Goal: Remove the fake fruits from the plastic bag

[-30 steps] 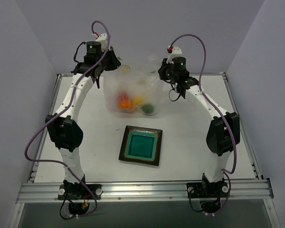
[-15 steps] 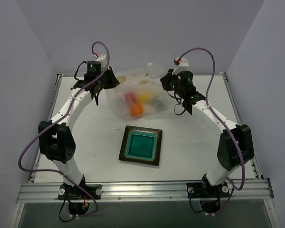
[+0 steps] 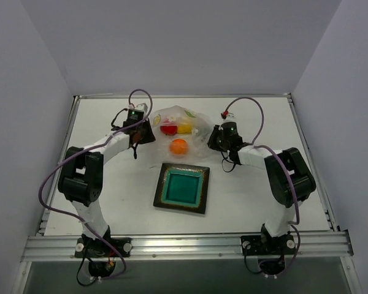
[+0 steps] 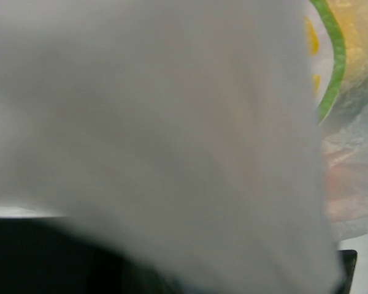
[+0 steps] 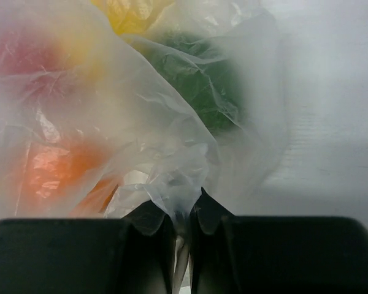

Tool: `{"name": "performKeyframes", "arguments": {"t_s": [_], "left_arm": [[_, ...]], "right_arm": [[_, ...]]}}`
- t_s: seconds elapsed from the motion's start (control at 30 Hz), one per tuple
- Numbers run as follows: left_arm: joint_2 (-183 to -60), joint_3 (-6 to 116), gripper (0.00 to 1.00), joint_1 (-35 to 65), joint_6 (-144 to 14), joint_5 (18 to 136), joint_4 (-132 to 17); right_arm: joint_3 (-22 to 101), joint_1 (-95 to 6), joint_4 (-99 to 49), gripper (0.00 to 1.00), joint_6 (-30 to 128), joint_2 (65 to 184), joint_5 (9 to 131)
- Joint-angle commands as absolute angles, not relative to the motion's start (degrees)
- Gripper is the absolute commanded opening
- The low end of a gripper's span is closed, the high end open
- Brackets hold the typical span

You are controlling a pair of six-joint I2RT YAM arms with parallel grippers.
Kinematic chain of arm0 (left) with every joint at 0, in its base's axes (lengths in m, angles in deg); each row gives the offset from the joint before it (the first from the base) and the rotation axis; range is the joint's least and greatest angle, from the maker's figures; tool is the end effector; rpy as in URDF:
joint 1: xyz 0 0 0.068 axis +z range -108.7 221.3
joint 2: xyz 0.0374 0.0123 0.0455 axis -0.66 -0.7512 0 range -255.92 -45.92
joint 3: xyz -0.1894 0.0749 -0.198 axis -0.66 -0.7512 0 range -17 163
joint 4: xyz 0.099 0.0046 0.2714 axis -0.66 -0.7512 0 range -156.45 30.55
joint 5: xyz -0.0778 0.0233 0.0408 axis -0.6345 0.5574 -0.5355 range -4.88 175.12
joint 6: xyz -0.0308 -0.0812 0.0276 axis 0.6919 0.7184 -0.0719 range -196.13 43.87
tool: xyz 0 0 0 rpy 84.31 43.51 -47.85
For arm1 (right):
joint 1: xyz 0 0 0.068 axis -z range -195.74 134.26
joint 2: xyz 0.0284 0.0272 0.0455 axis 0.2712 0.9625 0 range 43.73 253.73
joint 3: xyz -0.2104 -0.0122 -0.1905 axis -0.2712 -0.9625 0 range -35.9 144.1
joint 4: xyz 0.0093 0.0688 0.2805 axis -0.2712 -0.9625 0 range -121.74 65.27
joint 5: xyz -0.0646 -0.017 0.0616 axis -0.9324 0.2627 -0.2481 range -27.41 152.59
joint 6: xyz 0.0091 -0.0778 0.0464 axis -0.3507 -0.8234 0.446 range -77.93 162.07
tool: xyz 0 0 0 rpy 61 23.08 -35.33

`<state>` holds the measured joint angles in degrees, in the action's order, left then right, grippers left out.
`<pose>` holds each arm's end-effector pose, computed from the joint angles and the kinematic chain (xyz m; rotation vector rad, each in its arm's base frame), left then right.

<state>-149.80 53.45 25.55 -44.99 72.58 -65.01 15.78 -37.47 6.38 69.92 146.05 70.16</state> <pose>0.4451 -0.1438 0.1835 -0.1899 2.3152 -0.6742 0.4095 0.1747 0.1572 0.0131 1.9730 0.7023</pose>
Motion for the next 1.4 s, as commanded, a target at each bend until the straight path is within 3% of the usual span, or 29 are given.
{"name": "performKeyframes", "arguments": {"t_s": [0.0,0.1,0.13,0.2,0.4,0.53,0.57,0.6,0.7,0.9,1.23,1.33,1.37], "left_arm": [[-146.91,53.76,0.02,22.24,-47.12,81.5,-63.32],[-144.11,49.28,0.02,20.13,-45.54,82.22,-59.2],[-142.18,47.53,0.02,19.86,-45.1,82.22,-57.62],[-140.5,46.55,0.02,18.81,-44.49,82.65,-56.03],[-135.75,43.12,0.02,17.4,-42.9,84.5,-51.29],[-135.13,41.18,0.02,17.13,-42.9,86.52,-47.85],[-135.39,41.18,0.02,17.13,-43.16,86.44,-47.5],[-135.74,41.35,0.02,17.13,-43.17,86.35,-46.8],[-136.8,41.18,0.02,17.13,-43.17,85.21,-44.78],[-135.66,38.46,0.03,16.52,-42.46,83.01,-41.61],[-134.08,34.15,0.11,15.64,-41.32,80.9,-39.59],[-134.34,33.36,0.18,15.73,-41.76,80.9,-38.97],[-134.52,33.18,0.2,15.64,-41.93,80.9,-38.97]], "right_arm": [[17.27,-35.86,4.54,0.06,70.81,143.84,63.64],[16.22,-35.95,4.62,0.39,70.72,139.81,62.77],[16.22,-35.95,4.1,0.58,70.46,136.92,62.76],[17.09,-35.95,1.03,0.78,69.15,133.66,60.58],[19.99,-37.27,-7.94,1.0,65.01,120.38,58.98],[22.8,-39.72,-14.09,0.96,62.11,113.71,59.16],[23.42,-40.69,-14.88,0.89,60.97,113.25,60.2],[25.08,-41.74,-15.5,0.7,60.53,112.9,60.56],[27.81,-48.5,-17.26,0.33,58.51,114.39,60.74],[36.33,-57.39,-20.77,0.16,54.55,127.47,60.75],[40.04,-56.08,-17.46,0.14,54.28,147.08,51.53],[38.8,-55.38,-13.4,0.23,55.24,149.54,50.64],[38.28,-55.38,-12.35,0.4,55.34,150.51,49.94]]}}
